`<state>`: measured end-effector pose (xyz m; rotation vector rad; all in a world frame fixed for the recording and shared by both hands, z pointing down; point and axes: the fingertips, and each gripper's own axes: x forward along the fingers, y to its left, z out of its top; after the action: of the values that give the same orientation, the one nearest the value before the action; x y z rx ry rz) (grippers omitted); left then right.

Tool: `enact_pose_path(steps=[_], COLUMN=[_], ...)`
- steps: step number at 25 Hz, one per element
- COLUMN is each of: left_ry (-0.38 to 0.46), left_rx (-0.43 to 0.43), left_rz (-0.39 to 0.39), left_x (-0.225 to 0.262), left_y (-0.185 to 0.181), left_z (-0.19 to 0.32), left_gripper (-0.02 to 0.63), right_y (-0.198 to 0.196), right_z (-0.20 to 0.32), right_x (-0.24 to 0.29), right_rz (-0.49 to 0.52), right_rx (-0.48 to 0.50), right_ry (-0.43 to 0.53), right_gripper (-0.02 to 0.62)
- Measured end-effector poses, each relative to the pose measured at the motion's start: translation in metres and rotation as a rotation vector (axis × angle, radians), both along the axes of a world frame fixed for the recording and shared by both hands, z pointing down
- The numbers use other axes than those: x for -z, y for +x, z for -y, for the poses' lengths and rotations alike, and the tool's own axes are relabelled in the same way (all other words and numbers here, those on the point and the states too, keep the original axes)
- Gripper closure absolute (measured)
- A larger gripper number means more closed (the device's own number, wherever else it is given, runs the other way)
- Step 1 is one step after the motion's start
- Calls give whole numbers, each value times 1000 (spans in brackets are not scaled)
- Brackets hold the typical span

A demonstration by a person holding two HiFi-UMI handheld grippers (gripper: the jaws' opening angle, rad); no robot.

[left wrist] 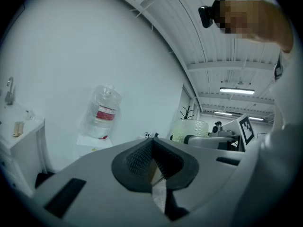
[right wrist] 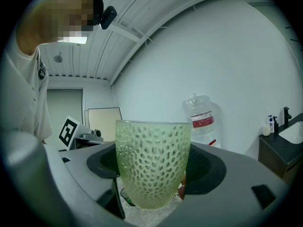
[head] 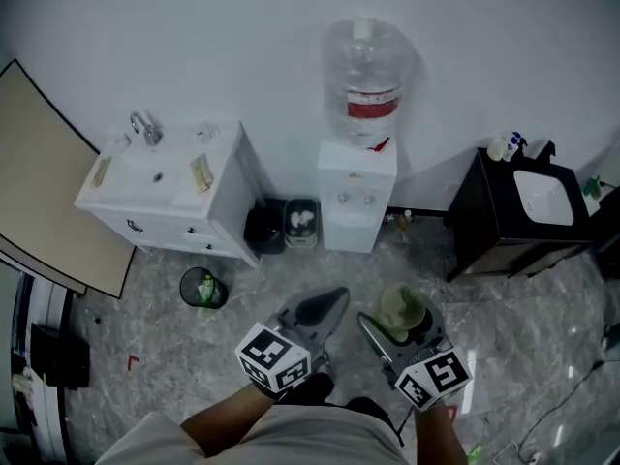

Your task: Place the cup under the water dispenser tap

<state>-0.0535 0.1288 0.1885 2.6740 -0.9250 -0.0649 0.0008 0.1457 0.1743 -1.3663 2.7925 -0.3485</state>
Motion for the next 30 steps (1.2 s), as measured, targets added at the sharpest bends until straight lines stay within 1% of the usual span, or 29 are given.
enact_pose_path(steps=[5, 12, 17, 21, 25, 27, 30], left_ry=[9, 5, 16, 35, 24, 17, 13], left_rx=[-22, -16, 21, 73, 103, 105, 94], left_rz=[5, 4, -2, -23, -28, -25, -13], left_x=[-8, -28, -43, -53, -85, -111, -157], left_y=[-1, 13, 24, 29, 28, 27, 28], left_z=[60, 145, 218, 273, 315, 328, 337], left_gripper=[600, 600, 600, 600, 600, 600, 600], right_y=[0, 22, 35, 42, 47, 45, 42], right_z=[56, 148, 226, 288, 337, 353, 361], right_x=[-15, -44, -77, -102, -135, -164, -221], right_rz=[-6, -23, -46, -84, -106, -96, -92], right_rx=[-40, -75, -44, -5, -17, -32, -45], right_ry=[-20, -32, -42, -21, -1, -3, -24], right_gripper=[229, 229, 229, 229, 229, 229, 229])
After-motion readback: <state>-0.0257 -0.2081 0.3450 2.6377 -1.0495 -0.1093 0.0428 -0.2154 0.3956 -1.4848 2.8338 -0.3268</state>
